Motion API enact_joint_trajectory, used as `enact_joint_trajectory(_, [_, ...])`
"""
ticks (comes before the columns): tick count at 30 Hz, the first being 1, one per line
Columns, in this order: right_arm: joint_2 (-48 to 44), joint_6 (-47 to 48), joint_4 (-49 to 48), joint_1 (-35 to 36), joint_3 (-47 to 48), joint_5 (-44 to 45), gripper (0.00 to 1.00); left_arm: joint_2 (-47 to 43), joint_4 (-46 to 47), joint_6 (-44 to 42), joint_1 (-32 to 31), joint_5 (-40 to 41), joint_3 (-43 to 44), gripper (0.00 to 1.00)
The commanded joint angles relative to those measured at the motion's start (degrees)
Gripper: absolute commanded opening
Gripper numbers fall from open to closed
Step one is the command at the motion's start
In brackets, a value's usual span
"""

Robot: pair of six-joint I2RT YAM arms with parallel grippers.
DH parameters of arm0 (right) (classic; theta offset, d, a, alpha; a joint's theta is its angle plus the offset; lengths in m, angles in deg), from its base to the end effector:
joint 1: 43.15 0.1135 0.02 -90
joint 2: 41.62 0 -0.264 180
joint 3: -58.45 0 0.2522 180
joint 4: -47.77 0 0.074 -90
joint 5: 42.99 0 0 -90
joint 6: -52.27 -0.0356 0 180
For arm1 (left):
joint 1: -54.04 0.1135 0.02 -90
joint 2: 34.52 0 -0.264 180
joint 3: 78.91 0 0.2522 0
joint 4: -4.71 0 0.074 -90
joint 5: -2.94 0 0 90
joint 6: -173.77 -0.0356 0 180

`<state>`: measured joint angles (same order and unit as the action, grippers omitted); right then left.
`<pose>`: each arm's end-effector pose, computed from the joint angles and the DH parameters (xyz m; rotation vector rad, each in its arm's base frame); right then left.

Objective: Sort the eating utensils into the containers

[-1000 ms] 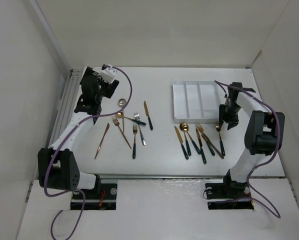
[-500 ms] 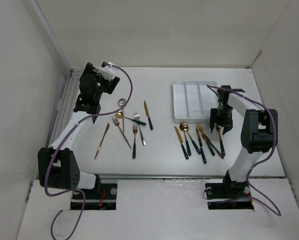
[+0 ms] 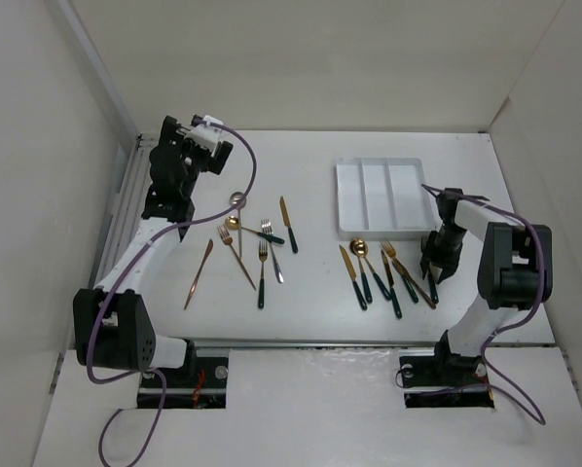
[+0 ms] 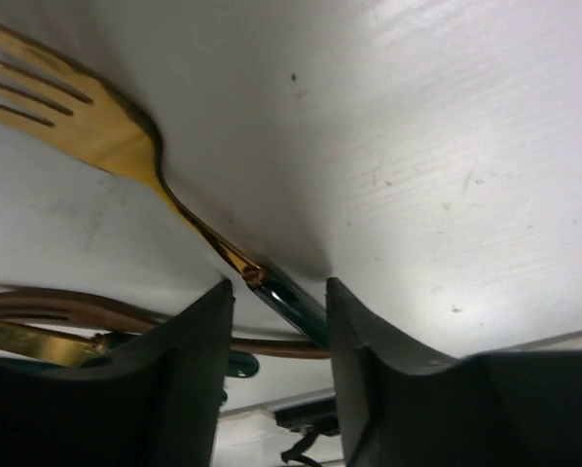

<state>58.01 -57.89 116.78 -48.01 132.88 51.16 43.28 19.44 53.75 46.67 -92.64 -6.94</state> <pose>0.2831 -0.0267 0.1572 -0.6623 -3.0038 0.1255 0.3201 -0.0449 0.3629 0.5313 1.3181 0.2579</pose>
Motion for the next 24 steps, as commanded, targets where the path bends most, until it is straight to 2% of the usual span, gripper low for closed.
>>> enact_joint_trajectory(1, [-0.93, -1.37, -5.05, -0.15, -1.16, -0.18, 0.47, -3.79, 4.12, 2.07, 0.35, -0.39, -0.38, 1.00])
enact_joint_trajectory(2, [-0.93, -1.37, -5.06, -0.15, -1.16, -0.19, 0.44, -3.80, 4.12, 2.07, 0.87, 0.13, -0.99, 1.00])
enact_joint_trajectory(3, [-0.93, -1.37, -6.01, -0.15, -1.86, -0.19, 0.36, -4.49, 4.12, 2.07, 0.87, 0.14, -1.00, 1.00])
enact_joint_trajectory(5, [-0.93, -1.89, -6.90, -0.15, -2.39, 0.34, 0.26, -5.38, 4.12, 2.07, 1.39, 1.71, -1.53, 1.00])
enact_joint_trajectory(6, [-1.46, -1.90, -6.90, -0.15, -2.39, 0.34, 0.17, -6.07, 3.59, 2.07, 1.40, 2.24, -2.14, 1.00])
enact_joint_trajectory(10, [-4.70, -2.42, -8.04, -0.15, -3.53, 1.04, 0.00, -7.58, 0.08, 3.39, 1.93, 2.85, -2.84, 1.00])
enact_joint_trajectory(15, [-7.69, -3.56, -6.65, -0.15, -1.70, 3.93, 0.00, -8.28, -3.26, 3.39, 1.93, 5.48, -4.87, 1.00])
enact_joint_trajectory(18, [-12.17, -4.97, -4.97, -0.15, 1.82, 7.01, 0.00, -5.22, -9.31, 8.48, 1.41, 9.18, -0.68, 1.00])
enact_joint_trajectory(20, [-14.55, -4.97, -4.27, -0.15, 5.85, 9.65, 0.00, -3.10, -17.71, 9.01, 0.88, 9.19, 2.59, 1.00])
enact_joint_trajectory(24, [-15.36, -0.94, -5.66, 3.01, 15.69, 12.64, 0.00, -0.98, -24.17, 8.49, 0.17, 9.19, 5.07, 1.00])
